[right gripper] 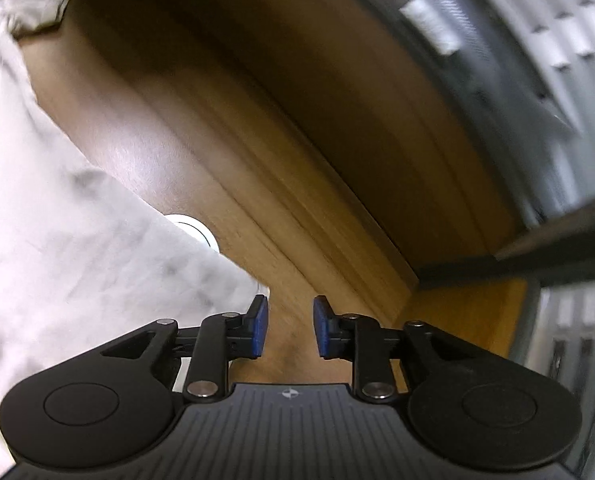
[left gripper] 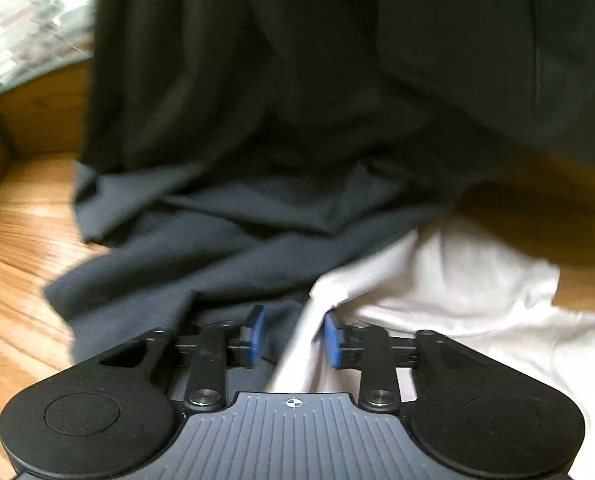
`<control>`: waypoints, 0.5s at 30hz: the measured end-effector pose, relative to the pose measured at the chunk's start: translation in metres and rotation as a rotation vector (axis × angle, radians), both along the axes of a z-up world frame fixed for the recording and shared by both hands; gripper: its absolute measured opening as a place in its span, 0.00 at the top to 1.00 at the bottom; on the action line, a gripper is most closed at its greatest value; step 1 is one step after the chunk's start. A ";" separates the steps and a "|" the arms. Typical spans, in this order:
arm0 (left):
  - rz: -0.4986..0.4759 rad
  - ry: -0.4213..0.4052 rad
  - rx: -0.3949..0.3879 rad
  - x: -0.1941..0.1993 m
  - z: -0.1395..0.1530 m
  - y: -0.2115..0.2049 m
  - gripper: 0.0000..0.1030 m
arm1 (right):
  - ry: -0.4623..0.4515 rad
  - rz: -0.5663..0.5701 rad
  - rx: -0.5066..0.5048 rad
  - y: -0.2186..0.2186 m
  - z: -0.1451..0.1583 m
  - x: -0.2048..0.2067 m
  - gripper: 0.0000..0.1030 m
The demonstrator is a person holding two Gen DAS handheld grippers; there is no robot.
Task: Fold clothes
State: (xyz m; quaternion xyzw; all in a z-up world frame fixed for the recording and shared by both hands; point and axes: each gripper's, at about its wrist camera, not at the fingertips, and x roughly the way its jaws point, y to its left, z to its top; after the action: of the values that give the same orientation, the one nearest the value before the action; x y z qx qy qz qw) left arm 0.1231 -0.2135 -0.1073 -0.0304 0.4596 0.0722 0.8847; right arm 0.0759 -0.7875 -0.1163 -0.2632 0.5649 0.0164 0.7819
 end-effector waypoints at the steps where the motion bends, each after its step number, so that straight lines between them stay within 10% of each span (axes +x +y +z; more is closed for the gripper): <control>1: 0.011 -0.015 0.002 -0.005 0.006 0.004 0.65 | -0.013 -0.021 0.014 0.001 0.005 -0.005 0.71; 15: -0.052 -0.039 0.018 -0.084 0.073 0.011 0.54 | -0.108 -0.027 0.150 0.068 0.056 -0.132 0.61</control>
State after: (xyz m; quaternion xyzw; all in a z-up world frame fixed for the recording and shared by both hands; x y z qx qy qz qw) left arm 0.0393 -0.2025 -0.0347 -0.0118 0.4423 0.0529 0.8952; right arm -0.0560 -0.7191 -0.0599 -0.1968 0.5224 0.0341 0.8290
